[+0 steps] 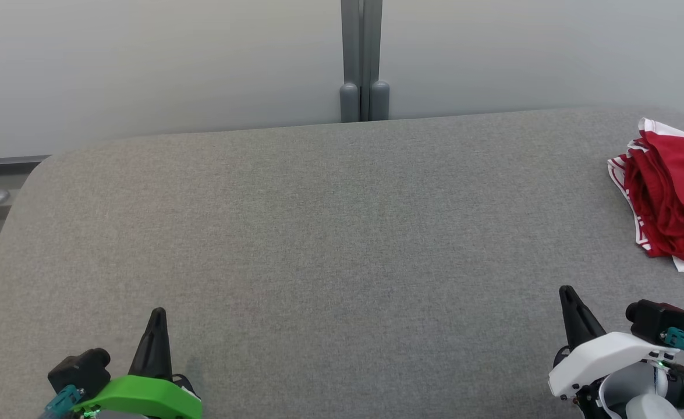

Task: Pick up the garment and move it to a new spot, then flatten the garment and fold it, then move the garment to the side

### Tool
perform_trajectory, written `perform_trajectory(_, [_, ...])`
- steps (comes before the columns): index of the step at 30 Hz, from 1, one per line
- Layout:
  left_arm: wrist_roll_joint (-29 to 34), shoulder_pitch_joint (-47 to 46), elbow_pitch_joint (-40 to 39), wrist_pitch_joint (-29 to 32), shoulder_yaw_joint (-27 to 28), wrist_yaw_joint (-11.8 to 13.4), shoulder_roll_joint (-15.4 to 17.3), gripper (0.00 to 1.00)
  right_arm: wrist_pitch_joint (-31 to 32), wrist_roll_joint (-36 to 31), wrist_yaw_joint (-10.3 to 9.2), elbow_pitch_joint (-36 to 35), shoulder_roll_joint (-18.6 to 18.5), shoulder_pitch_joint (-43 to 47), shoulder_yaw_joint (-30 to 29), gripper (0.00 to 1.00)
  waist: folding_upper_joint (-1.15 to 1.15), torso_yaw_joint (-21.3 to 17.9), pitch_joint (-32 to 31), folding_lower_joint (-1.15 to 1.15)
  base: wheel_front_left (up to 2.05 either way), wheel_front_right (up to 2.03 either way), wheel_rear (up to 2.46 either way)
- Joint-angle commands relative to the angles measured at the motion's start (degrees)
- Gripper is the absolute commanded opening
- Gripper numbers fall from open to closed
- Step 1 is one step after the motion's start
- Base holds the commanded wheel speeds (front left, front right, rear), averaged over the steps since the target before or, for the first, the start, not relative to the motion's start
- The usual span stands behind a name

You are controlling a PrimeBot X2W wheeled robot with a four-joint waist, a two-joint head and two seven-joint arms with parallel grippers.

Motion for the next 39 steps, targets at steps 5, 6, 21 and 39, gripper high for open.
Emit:
perform_trajectory(5, [-5.9, -1.5, -1.7, 1.5, 1.0, 0.0, 0.0, 0.0, 0.7, 6.6, -0.01, -1.2, -0.1, -1.7, -0.5, 0.0, 0.0, 0.0, 0.1, 0.0, 0.0, 0.0, 0.0])
perform_trajectory(6, [-6.9, -1.5, -1.8, 1.7, 1.1, 0.0, 0.0, 0.0, 0.8, 7.6, -0.01, -1.2, -0.1, -1.7, -0.5, 0.0, 0.0, 0.0, 0.1, 0.0, 0.0, 0.0, 0.0])
perform_trajectory(21, [-18.5, -2.2, -3.0, 5.0, 2.6, 0.0, -0.2, 0.0, 2.3, 20.5, -0.03, -1.3, 0.3, -2.5, -1.3, 0.0, 0.0, 0.1, 0.3, 0.0, 0.0, 0.0, 0.0])
perform_trajectory(39, [-30.6, -2.8, -4.4, 8.5, 4.1, -0.1, -0.4, 0.0, 3.9, 33.7, -0.04, -1.4, 0.7, -3.3, -2.1, 0.0, 0.0, 0.3, 0.5, 0.0, 0.0, 0.0, 0.0])
